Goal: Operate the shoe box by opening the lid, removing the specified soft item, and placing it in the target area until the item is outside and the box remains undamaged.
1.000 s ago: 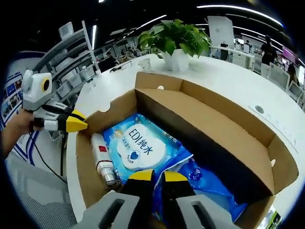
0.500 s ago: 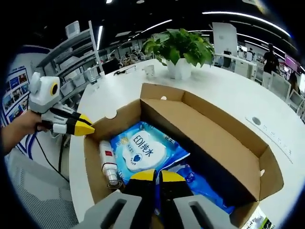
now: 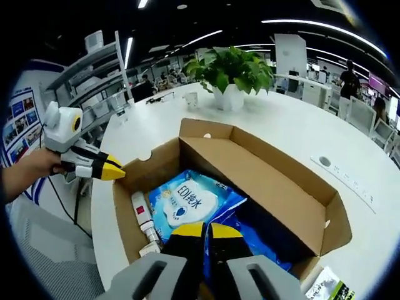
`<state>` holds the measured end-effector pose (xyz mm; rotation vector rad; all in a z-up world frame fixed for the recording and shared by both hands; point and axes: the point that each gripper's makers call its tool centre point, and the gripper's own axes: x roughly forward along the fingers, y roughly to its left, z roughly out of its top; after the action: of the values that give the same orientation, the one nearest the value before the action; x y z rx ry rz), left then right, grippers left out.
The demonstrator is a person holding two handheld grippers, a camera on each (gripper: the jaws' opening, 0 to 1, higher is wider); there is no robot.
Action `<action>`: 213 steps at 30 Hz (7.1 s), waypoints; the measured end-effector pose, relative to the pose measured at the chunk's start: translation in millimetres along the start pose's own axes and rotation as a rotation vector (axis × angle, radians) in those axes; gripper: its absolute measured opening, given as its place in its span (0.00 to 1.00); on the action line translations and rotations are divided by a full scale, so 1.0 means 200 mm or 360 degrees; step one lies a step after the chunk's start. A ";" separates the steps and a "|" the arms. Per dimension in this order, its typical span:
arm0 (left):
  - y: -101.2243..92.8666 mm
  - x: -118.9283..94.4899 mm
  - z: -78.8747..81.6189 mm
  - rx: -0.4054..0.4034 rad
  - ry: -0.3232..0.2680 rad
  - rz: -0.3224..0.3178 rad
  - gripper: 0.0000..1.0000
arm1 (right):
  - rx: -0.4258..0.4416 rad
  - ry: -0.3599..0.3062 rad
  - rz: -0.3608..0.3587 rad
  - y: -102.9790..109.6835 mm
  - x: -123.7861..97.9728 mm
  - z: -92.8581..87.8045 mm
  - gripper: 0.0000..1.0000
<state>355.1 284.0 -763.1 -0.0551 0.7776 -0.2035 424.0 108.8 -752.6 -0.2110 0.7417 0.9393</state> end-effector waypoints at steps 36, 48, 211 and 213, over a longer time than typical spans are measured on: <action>-0.29 0.07 0.19 0.0371 0.0048 -0.0135 0.11 | 0.0106 -0.0077 -0.0117 -0.13 -0.19 -0.11 0.00; -0.41 0.27 0.11 0.0274 0.0245 -0.0315 0.18 | 0.0120 -0.0029 -0.0141 -0.16 -0.17 -0.17 0.00; -1.70 0.68 0.31 0.0422 0.0241 -0.0717 0.00 | 0.0632 -0.0070 -0.0534 -1.00 -0.95 -0.81 0.00; -1.70 0.70 0.30 0.0437 0.0263 -0.0712 0.00 | 0.0641 -0.0066 -0.0535 -1.01 -0.93 -0.82 0.00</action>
<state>438.6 -79.2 -774.5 0.0494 0.8890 -0.7451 436.4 -209.3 -779.0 0.0391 0.8108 0.4615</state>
